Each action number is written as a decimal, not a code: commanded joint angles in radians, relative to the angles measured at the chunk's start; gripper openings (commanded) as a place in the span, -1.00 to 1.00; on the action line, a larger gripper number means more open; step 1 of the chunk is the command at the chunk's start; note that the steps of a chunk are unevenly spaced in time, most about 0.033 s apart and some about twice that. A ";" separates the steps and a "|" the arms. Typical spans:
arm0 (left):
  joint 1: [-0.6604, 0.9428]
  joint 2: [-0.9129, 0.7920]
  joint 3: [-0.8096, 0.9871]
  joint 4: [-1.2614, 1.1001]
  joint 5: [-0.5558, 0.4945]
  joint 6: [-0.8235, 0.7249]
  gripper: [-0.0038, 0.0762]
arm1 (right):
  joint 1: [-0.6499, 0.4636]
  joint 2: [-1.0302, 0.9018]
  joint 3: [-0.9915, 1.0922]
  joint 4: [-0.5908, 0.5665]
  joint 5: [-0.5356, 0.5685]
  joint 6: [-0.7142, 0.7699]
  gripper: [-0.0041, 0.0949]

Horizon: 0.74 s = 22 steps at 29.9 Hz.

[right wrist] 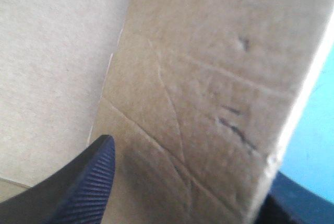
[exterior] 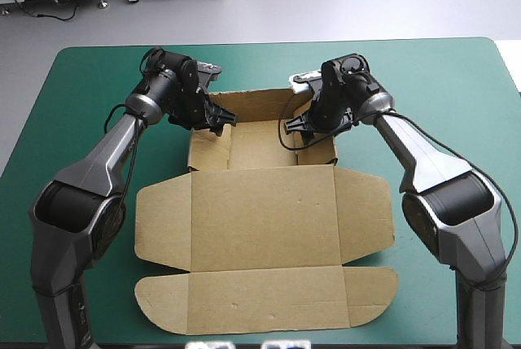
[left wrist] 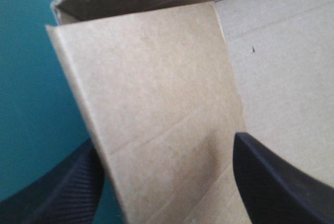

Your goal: Fold the box

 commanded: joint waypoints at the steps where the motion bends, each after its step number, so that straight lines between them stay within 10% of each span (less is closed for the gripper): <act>1: -0.004 -0.057 -0.033 0.000 0.001 0.002 0.36 | -0.003 -0.087 -0.069 -0.015 0.020 -0.009 0.24; 11: -0.004 -0.150 -0.037 0.009 -0.030 0.078 0.36 | -0.003 -0.211 -0.074 -0.127 0.022 -0.025 0.24; 22: -0.004 -0.436 0.251 -0.206 -0.332 0.235 0.36 | -0.003 -0.455 0.087 -0.127 0.013 -0.038 0.24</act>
